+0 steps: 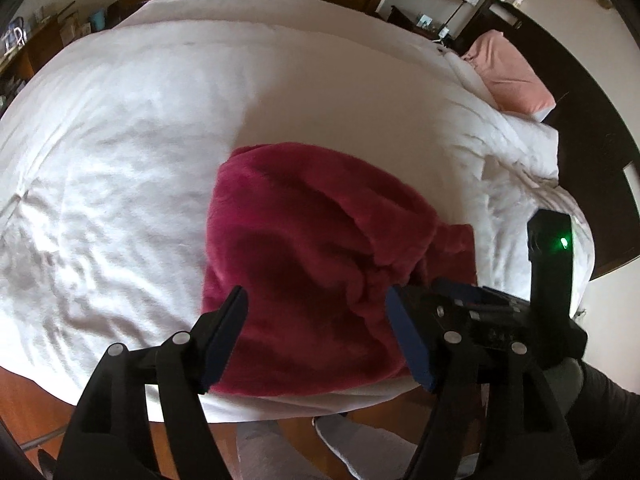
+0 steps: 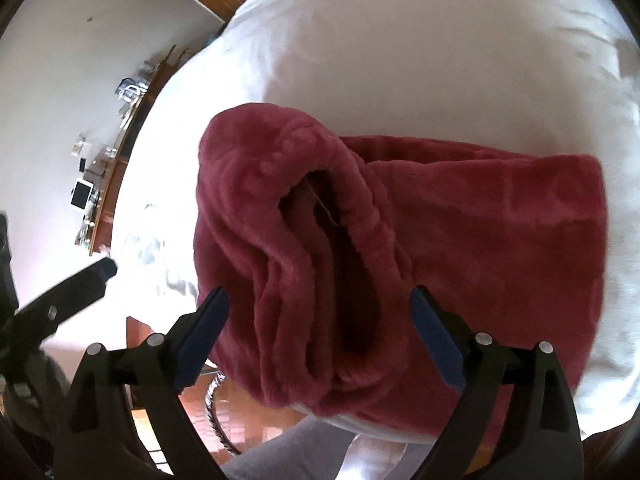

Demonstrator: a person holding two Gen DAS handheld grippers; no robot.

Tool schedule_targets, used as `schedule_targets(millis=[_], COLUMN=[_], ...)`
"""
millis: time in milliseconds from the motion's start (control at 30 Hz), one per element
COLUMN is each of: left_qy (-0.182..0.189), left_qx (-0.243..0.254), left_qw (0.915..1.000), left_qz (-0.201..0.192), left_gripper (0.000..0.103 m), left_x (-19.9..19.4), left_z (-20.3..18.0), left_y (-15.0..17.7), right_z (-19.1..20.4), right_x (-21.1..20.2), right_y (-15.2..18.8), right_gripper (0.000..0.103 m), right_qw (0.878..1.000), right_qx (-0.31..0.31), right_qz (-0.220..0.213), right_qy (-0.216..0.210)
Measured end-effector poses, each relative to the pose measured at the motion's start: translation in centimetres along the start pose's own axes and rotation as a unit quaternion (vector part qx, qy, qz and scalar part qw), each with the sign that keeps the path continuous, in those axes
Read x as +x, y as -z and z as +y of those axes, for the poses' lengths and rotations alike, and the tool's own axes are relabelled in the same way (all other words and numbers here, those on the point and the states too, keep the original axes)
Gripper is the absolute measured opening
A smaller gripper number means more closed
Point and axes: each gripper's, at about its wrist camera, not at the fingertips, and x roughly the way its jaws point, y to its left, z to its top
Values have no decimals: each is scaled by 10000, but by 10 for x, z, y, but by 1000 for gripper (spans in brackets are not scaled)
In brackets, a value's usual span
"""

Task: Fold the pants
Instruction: 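Grasp the folded waistband end with the right gripper and lift it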

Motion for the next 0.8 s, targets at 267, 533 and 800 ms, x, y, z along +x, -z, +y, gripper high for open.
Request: schedule_targets(millis=[267,533,800], left_qy=[-181,-307,-458], left_qx=[-226,-425,-568], left_qw=[9994,9982,9971], left_qz=[177,274,233], left_gripper=[71,71,71], left_x=[4,13,16], left_z=[27,36,32], left_y=[6,11,14], right_z=[6,23,31], right_x=[36,34,-23], right_y=[-5,-5,-11], right_gripper=[72,26,24], right_qw=[9992,9974,9978], right_qx=[43,-454,-361], right_qz=[262,370,69], right_qy=[305,431,-555])
